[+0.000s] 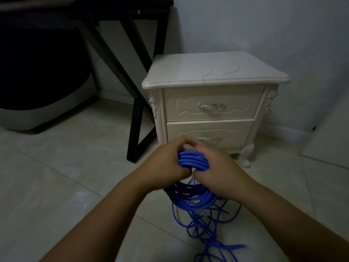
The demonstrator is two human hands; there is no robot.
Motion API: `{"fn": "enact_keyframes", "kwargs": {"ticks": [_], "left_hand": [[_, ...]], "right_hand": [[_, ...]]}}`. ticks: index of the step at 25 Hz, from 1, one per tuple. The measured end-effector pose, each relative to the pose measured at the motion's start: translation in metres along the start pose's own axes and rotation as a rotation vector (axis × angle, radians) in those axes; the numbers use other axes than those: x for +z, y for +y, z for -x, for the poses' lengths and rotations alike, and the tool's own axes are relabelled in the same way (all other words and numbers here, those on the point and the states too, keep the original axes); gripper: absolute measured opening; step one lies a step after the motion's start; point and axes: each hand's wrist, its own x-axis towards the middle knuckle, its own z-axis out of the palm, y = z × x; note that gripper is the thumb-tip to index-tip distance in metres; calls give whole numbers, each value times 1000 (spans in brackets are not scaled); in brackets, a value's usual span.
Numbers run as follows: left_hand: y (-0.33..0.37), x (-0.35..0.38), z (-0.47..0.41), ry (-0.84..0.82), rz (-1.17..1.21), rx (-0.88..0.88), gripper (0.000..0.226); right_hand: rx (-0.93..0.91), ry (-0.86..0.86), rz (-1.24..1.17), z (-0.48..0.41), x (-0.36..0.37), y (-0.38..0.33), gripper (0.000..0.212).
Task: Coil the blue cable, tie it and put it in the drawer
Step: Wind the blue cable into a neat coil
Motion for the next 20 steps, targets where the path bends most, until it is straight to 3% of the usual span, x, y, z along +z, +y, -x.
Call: {"fn": "enact_keyframes", "kwargs": {"ticks": [3,9,13,15,20], "left_hand": [[0,12,0,44,-141,78,17],[-2,4,-5,238,73,-23,17],[-5,2,-7,358,301,-141,14],[-2,4,-6,426,461,-187,14],[-6,4,-9,504,885,-382,13]], "right_hand": [[-59,-41,231,4,-5,-5,20],[34,-120,23,2,-21,8,47],[57,-55,-58,-1,-17,15,39],[104,-22,-253,-2,-11,14,39],[117,-98,-1015,-1,-4,6,73]]}}
